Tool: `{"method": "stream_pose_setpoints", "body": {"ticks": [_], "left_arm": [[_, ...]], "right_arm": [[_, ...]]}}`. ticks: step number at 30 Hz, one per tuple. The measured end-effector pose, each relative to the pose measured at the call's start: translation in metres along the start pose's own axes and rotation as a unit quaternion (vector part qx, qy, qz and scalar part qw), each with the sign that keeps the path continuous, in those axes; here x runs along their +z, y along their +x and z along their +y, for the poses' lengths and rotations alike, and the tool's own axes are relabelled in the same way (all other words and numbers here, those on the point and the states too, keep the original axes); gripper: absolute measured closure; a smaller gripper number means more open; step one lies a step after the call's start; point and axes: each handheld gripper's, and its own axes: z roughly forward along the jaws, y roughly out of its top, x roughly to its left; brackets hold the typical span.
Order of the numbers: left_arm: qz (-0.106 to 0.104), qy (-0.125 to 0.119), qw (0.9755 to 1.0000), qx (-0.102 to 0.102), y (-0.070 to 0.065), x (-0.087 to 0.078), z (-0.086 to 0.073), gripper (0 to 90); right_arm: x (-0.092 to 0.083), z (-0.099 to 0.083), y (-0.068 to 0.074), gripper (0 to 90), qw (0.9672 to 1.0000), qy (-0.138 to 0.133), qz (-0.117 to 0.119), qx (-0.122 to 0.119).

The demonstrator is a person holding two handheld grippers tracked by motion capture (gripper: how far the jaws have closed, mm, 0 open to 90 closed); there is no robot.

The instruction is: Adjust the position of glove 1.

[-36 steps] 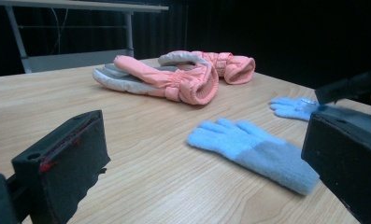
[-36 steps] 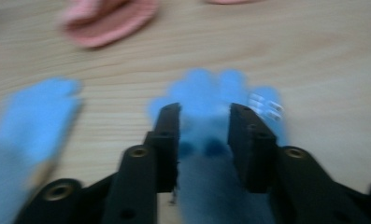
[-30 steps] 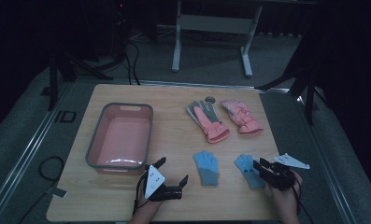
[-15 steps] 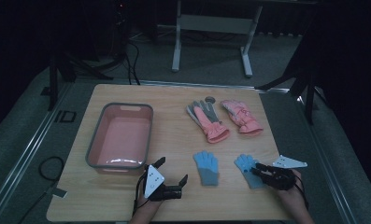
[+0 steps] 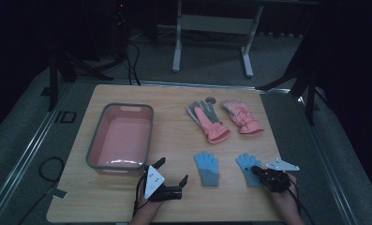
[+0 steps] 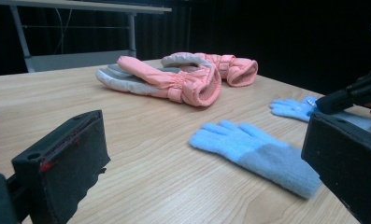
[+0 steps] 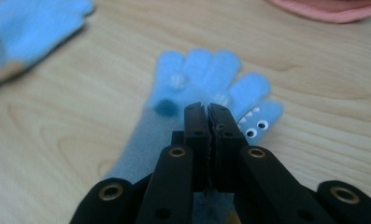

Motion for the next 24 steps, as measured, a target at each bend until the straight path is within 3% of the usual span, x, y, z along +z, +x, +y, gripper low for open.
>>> {"method": "stream_pose_setpoints", "body": {"ticks": [3, 4, 6, 9, 13, 17, 18, 22, 24], "left_arm": [[0.000, 0.000, 1.0000, 0.002, 0.000, 0.000, 0.000, 0.5], [0.000, 0.000, 1.0000, 0.002, 0.000, 0.000, 0.000, 0.5], [0.001, 0.000, 1.0000, 0.002, 0.000, 0.000, 0.000, 0.5], [0.001, 0.000, 1.0000, 0.000, 0.000, 0.000, 0.000, 0.5], [0.000, 0.000, 1.0000, 0.002, 0.000, 0.000, 0.000, 0.5], [0.000, 0.000, 1.0000, 0.003, 0.000, 0.000, 0.000, 0.5], [-0.001, 0.000, 1.0000, 0.003, 0.000, 0.000, 0.000, 0.5], [-0.001, 0.001, 1.0000, 0.002, 0.000, 0.000, 0.000, 0.5], [-0.001, 0.002, 1.0000, 0.002, 0.000, 0.000, 0.000, 0.5]], "right_arm": [[-0.003, 0.005, 0.003, 87.5, 0.9997, -0.003, -0.017, 0.014], [-0.007, 0.012, 0.006, 87.5, 0.9990, -0.014, -0.028, 0.032], [-0.011, 0.020, 0.011, 87.6, 0.9977, -0.023, -0.047, 0.044], [-0.015, 0.028, 0.017, 87.5, 0.9962, -0.031, -0.060, 0.054], [-0.019, 0.049, 0.038, 87.6, 0.9928, -0.054, -0.076, 0.076], [-0.019, 0.061, 0.051, 87.6, 0.9916, -0.066, -0.076, 0.082], [-0.018, 0.069, 0.063, 87.6, 0.9913, -0.071, -0.069, 0.087], [-0.014, 0.080, 0.081, 87.6, 0.9920, -0.074, -0.062, 0.081], [-0.009, 0.089, 0.098, 87.6, 0.9943, -0.079, -0.034, 0.063]]}}
